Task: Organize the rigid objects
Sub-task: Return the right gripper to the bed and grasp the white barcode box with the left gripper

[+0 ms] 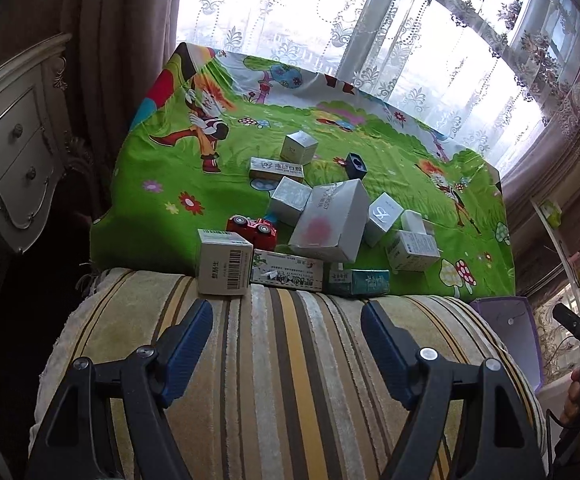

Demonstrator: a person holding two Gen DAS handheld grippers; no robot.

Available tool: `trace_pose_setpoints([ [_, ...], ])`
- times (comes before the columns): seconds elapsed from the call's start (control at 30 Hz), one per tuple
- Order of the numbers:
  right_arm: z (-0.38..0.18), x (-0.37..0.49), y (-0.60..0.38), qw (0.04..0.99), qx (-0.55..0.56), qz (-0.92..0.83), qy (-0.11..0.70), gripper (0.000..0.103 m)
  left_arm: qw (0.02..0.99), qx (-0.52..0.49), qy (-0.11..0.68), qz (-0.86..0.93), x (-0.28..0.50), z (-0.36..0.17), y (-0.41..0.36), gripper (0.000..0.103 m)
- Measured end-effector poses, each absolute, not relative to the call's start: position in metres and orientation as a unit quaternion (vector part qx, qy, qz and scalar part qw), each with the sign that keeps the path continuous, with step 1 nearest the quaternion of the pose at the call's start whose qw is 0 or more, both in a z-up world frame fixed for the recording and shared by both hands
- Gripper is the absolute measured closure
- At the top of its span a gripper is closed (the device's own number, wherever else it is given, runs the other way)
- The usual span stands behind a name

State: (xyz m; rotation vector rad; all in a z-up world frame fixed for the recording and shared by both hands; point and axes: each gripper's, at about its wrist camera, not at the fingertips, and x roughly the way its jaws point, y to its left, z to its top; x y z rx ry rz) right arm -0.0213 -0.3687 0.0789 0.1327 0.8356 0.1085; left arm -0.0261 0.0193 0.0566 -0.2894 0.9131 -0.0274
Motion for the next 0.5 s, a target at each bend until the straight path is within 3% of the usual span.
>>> trace_pose_setpoints([
  [0.5, 0.062, 0.042, -0.289, 0.884, 0.015, 0.121, 0.451, 0.001, 0.856, -0.129, 0.500, 0.024, 0.025, 0.024, 0.045, 0.026],
])
